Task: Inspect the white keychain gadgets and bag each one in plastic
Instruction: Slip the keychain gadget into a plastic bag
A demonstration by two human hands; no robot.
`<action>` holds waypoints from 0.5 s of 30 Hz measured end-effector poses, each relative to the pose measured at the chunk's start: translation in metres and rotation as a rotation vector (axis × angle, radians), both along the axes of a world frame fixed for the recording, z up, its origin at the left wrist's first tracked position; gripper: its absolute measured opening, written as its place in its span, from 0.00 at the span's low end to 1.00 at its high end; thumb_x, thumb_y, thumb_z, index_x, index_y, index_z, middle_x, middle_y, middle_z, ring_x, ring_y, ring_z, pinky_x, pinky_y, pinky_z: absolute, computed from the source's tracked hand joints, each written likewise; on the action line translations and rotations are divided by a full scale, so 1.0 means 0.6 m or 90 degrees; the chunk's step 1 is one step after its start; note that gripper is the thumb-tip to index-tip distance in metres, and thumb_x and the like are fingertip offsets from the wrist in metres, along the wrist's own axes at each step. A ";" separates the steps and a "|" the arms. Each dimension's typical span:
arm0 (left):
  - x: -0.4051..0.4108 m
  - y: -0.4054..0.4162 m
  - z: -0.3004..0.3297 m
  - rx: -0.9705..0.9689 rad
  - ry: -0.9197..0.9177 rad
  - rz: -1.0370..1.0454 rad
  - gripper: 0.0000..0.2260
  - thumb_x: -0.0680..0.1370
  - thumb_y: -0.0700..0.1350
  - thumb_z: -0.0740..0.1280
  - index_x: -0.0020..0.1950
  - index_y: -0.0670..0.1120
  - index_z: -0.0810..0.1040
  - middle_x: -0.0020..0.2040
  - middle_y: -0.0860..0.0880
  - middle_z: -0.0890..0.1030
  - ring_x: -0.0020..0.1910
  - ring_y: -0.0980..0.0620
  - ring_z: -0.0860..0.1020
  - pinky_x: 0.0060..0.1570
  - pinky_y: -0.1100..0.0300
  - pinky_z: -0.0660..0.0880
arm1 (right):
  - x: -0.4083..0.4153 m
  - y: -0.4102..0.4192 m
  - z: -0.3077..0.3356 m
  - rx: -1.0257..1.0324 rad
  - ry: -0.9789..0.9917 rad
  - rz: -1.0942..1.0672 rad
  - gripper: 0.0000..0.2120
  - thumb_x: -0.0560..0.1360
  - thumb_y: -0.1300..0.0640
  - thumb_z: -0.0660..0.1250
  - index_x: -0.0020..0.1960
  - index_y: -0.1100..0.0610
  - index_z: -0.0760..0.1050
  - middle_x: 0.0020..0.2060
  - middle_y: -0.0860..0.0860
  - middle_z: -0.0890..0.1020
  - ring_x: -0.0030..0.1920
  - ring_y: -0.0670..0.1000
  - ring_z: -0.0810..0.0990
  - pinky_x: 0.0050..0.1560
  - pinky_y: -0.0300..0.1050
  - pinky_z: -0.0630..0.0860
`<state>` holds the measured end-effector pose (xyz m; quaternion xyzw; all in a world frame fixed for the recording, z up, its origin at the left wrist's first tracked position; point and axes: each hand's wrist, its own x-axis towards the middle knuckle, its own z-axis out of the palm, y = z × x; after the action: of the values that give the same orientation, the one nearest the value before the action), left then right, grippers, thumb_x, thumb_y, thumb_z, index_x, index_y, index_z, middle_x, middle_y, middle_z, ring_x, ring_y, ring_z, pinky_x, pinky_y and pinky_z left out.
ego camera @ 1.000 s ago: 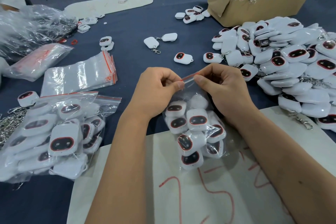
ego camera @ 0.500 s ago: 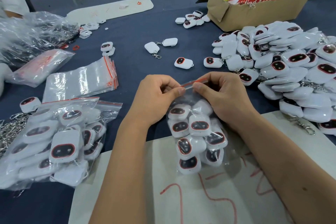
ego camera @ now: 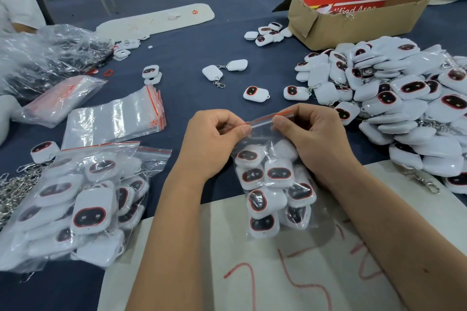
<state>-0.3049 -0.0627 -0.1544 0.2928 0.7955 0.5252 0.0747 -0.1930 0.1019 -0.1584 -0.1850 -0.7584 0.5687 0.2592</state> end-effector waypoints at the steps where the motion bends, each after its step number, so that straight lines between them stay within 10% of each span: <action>1: 0.000 0.001 0.000 0.001 -0.001 0.002 0.05 0.76 0.41 0.76 0.41 0.47 0.86 0.36 0.46 0.85 0.40 0.40 0.83 0.46 0.41 0.82 | 0.000 0.000 0.000 -0.004 0.000 -0.002 0.08 0.78 0.58 0.74 0.41 0.51 0.84 0.37 0.49 0.87 0.37 0.42 0.81 0.42 0.38 0.80; 15: -0.004 -0.010 0.000 -0.002 -0.003 0.033 0.05 0.76 0.42 0.76 0.41 0.49 0.86 0.36 0.47 0.85 0.37 0.46 0.81 0.46 0.48 0.80 | 0.002 -0.001 0.005 -0.050 0.006 -0.029 0.08 0.79 0.58 0.73 0.41 0.53 0.84 0.38 0.52 0.87 0.37 0.44 0.81 0.40 0.37 0.80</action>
<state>-0.3071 -0.0688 -0.1547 0.2705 0.8034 0.5267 0.0634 -0.1917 0.1014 -0.1557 -0.2095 -0.7300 0.5928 0.2681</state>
